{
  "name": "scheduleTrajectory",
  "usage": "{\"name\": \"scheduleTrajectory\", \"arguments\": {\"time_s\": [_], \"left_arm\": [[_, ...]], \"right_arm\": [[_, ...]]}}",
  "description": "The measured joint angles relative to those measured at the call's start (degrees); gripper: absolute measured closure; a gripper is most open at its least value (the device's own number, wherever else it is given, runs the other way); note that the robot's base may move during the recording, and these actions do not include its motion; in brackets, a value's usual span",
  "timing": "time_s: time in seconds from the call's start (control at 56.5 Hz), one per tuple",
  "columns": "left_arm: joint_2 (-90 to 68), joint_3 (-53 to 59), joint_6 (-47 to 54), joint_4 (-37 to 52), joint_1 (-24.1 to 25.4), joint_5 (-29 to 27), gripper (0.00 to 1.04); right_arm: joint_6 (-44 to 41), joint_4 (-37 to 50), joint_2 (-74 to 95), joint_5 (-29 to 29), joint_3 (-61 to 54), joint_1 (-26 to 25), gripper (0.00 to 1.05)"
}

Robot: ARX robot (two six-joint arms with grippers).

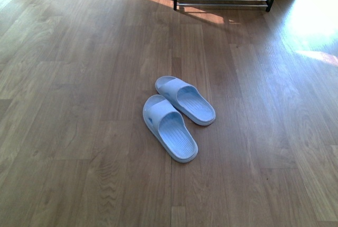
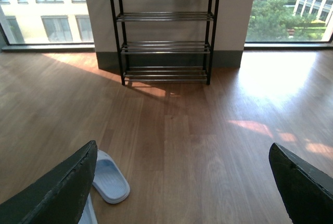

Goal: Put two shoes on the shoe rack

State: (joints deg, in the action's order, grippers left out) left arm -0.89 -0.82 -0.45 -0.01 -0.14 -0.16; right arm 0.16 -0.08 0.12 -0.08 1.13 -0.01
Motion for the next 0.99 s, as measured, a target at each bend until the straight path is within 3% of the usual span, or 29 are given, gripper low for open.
{"name": "scheduleTrajectory", "arguments": {"time_s": [0.974, 0.991], "left_arm": [[0.0, 0.0, 0.0, 0.0, 0.0, 0.2, 0.09], [-0.7, -0.3, -0.5, -0.9, -0.5, -1.7, 0.09]], "right_arm": [[0.0, 0.0, 0.0, 0.2, 0.0, 0.0, 0.09], [0.0, 0.0, 0.0, 0.2, 0.0, 0.0, 0.09]]}}
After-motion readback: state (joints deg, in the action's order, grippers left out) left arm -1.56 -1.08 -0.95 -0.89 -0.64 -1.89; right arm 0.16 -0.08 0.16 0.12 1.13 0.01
